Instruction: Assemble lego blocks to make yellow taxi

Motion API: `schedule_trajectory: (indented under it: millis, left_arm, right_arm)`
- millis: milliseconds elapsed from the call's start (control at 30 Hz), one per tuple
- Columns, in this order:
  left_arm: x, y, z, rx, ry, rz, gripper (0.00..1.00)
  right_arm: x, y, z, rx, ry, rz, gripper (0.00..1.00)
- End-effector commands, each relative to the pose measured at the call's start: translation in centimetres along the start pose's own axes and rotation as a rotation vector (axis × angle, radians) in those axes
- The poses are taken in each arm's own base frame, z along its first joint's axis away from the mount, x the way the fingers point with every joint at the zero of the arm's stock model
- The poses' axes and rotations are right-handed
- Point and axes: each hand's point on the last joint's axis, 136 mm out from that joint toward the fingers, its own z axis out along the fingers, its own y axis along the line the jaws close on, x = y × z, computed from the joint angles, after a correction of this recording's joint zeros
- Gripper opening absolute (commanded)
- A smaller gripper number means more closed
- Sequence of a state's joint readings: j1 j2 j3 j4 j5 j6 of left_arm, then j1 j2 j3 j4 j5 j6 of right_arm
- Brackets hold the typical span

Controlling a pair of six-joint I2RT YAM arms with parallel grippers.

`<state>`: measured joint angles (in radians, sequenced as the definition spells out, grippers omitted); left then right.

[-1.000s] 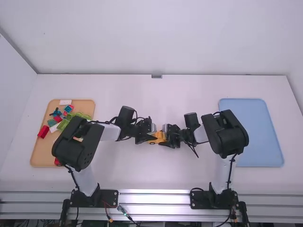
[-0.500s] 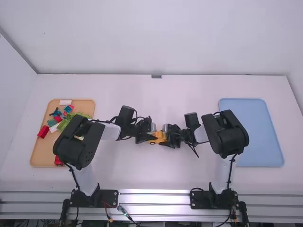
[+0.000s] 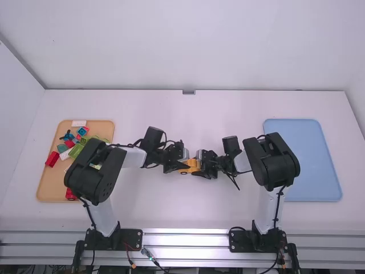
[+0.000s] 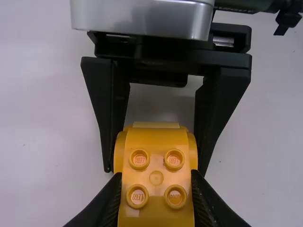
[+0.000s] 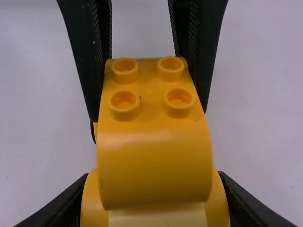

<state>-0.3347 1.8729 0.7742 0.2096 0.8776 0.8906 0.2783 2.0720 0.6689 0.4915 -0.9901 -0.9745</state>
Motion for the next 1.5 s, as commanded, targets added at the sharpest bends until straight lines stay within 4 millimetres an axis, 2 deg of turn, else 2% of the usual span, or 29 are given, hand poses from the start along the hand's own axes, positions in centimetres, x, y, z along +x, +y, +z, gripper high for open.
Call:
schedule_trajectory:
  millis: [0, 433, 633, 767, 1200, 1467]
  left_arm:
    - [5.0, -2.9, 1.7, 0.036, 0.186, -0.076, 0.02]
    - [7.6, -3.1, 1.7, -0.013, 0.356, -0.082, 0.02]
    - [7.5, -2.8, 1.7, -0.021, 0.352, -0.075, 0.02]
    - [7.4, -2.7, 1.7, -0.023, 0.351, -0.077, 0.13]
    - [5.9, -1.3, 1.8, -0.035, 0.343, -0.129, 0.15]
    - [4.8, -0.7, 1.6, -0.012, 0.354, -0.151, 0.23]
  right_arm:
    - [0.5, 0.6, 0.2, -0.016, 0.003, 0.029, 0.56]
    - [0.5, 0.6, 0.2, -0.016, 0.004, 0.029, 0.57]
    - [0.5, 0.6, 0.2, -0.017, 0.004, 0.029, 0.57]
    - [0.6, 0.6, 0.2, -0.016, 0.004, 0.029, 0.57]
    - [0.6, 0.6, 0.2, -0.016, 0.005, 0.03, 0.57]
    - [0.7, 0.6, 0.2, -0.013, 0.01, 0.031, 0.57]
